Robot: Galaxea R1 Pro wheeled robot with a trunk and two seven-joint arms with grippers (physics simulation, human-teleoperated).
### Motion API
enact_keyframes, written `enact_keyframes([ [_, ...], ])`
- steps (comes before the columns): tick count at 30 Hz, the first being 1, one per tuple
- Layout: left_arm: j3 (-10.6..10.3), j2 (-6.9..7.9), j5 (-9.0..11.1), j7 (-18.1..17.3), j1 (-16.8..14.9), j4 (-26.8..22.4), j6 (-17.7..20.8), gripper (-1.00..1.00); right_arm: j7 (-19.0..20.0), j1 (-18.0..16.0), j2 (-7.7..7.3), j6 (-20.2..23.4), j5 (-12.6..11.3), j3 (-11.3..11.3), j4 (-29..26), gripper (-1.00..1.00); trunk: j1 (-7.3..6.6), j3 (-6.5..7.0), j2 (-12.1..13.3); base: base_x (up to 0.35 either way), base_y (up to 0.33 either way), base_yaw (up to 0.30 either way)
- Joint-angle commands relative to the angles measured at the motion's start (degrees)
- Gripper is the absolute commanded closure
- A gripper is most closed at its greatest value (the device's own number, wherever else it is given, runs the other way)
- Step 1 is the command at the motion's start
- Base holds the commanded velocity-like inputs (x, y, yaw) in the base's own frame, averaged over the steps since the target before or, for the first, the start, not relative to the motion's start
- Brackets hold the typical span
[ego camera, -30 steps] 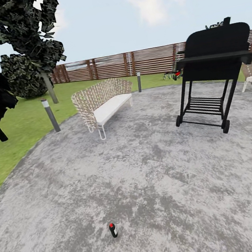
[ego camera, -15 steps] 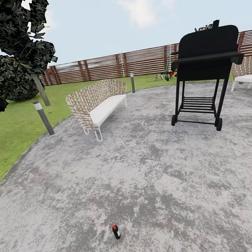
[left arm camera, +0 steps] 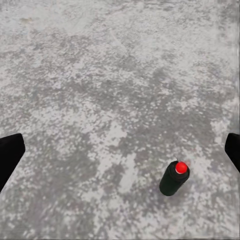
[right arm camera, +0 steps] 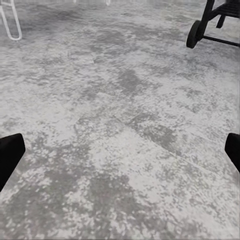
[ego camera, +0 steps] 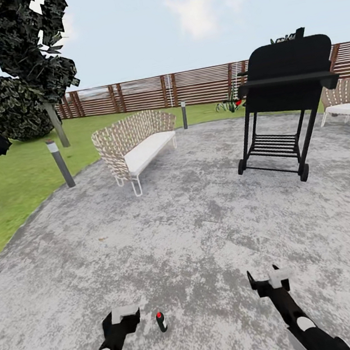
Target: In the garden, pick up the pesticide atomizer on the floor and spray pesticide onto both trees until each tree trunk is fully covered.
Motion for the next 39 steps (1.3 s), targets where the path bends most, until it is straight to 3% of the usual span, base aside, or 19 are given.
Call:
enact_keyframes([
  [1, -0.78, -0.04, -0.23, 0.12, -0.1, 0.0, -0.02, -1.0, 0.03, -0.05, -0.08, 0.03, 0.03, 0.0, 0.04, -1.0, 0.23, -0.19, -0.42, 0.0, 0.0, 0.0],
  [5, -1.71, -0.09, -0.06, 0.37, -0.27, 0.09, 0.07, -1.0, -0.01, -0.03, -0.31, 0.04, 0.1, -0.02, 0.15, -1.0, 1.1, -0.9, -2.02, 0.0, 0.0, 0.0],
  [16, -1.77, 0.59, 0.25, 0.53, -0.42, 0.88, -0.13, -1.0, -0.27, -0.03, -0.5, 0.05, -0.02, -0.26, 1.26, -1.0, 3.52, -3.63, -6.43, 0.0, 0.0, -0.021],
  [22, -1.7, 0.66, 0.32, 0.53, -0.43, 0.88, -0.19, -1.0, -0.28, -0.03, -0.48, 0.07, -0.05, -0.18, 1.31, -1.0, 4.84, -5.14, -8.84, 0.0, 0.0, -0.193],
  [29, -1.77, 0.68, 2.27, 0.47, -0.43, 0.88, -0.27, -1.0, -0.28, -0.03, -0.48, 0.07, -0.05, -0.18, 1.38, -1.0, 6.38, -6.82, -11.65, 0.0, 0.0, -0.23],
  [39, -1.78, 0.74, 2.47, 0.44, -0.43, 0.92, -0.3, -1.0, -0.28, -0.03, -0.43, 0.07, 0.02, -0.18, 1.39, -1.0, 8.57, -9.2, -15.66, 0.0, 0.0, -0.232],
])
